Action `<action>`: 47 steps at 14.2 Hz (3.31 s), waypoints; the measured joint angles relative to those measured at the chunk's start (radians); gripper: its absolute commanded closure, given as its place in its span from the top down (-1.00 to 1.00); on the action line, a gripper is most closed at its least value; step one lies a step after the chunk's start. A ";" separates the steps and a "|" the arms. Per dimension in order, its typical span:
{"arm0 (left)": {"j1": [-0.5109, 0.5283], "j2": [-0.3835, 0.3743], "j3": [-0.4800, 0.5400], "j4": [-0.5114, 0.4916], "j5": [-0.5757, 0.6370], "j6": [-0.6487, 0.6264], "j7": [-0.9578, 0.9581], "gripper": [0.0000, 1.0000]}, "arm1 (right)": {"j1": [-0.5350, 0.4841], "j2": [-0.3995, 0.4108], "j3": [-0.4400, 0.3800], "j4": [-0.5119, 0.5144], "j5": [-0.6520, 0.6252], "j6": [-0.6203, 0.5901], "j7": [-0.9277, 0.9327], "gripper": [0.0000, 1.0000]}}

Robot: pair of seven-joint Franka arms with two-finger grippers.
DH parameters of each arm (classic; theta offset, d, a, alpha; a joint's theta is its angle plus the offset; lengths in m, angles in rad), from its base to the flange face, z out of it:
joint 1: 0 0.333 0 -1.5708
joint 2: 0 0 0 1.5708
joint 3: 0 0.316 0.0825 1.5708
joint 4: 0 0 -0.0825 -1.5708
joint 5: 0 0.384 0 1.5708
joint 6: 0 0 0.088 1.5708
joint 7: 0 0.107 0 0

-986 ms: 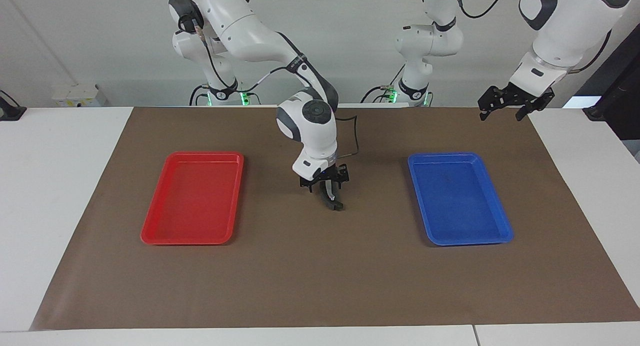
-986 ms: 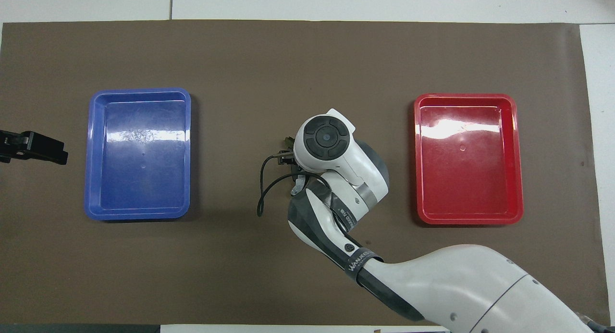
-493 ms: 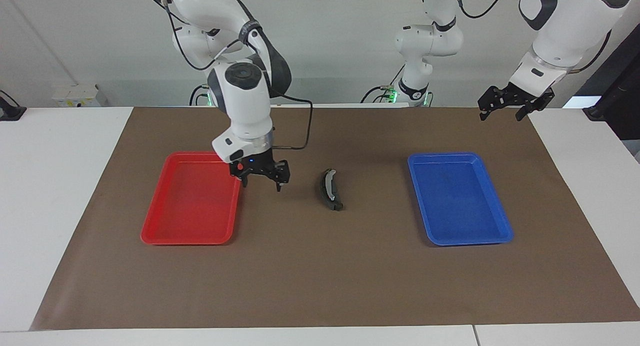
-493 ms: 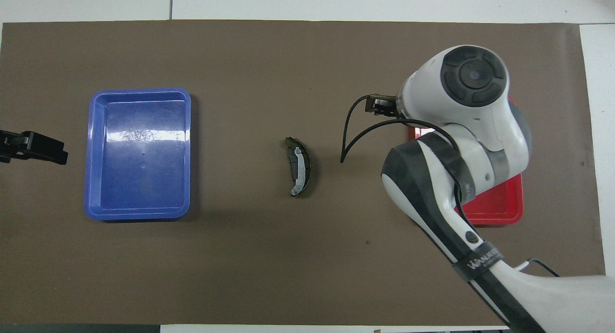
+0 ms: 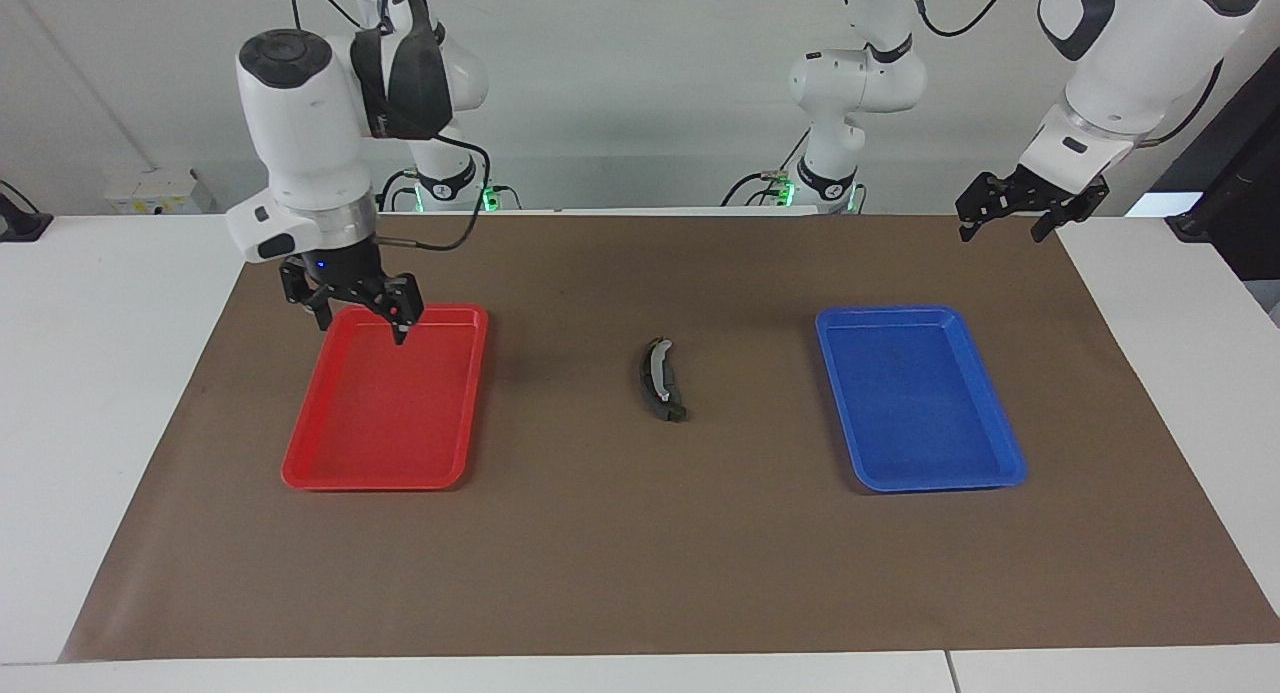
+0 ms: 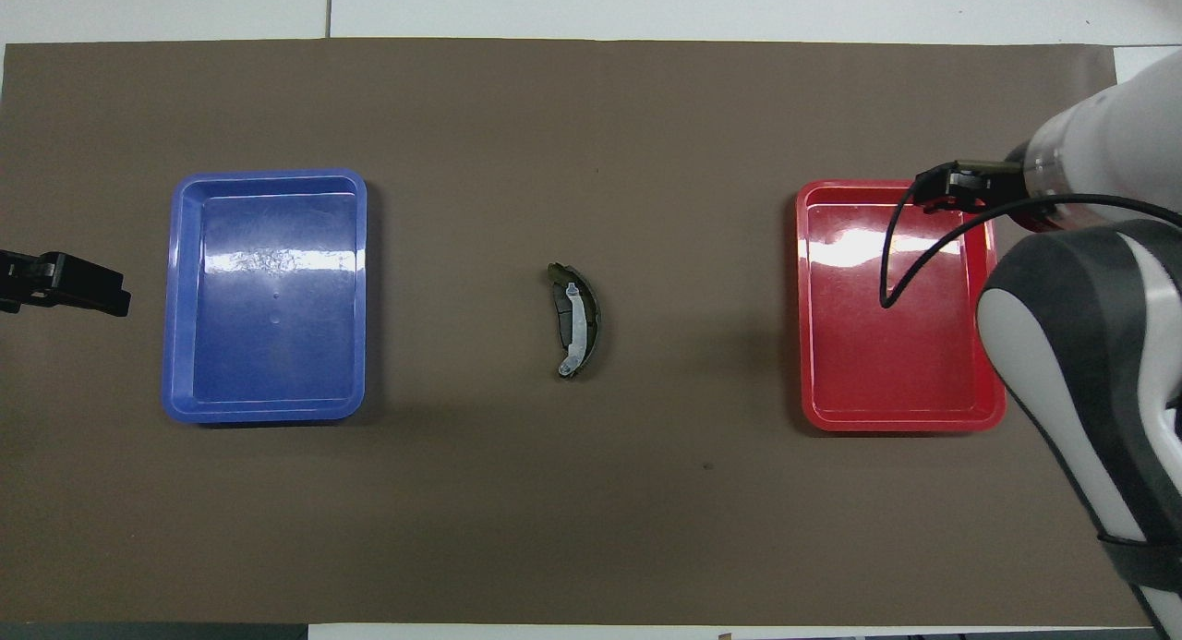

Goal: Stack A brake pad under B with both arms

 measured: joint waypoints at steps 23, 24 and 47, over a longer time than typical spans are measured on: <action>0.000 0.000 0.000 0.000 0.000 0.000 0.000 1.00 | 0.214 -0.074 -0.330 0.113 0.138 -0.318 -0.169 0.99; 0.000 0.000 0.000 0.000 0.000 0.000 0.000 1.00 | 0.214 -0.074 -0.330 0.113 0.137 -0.318 -0.177 0.99; 0.000 0.000 0.000 0.000 0.000 0.000 0.000 1.00 | 0.215 -0.074 -0.303 0.115 0.129 -0.322 -0.202 0.99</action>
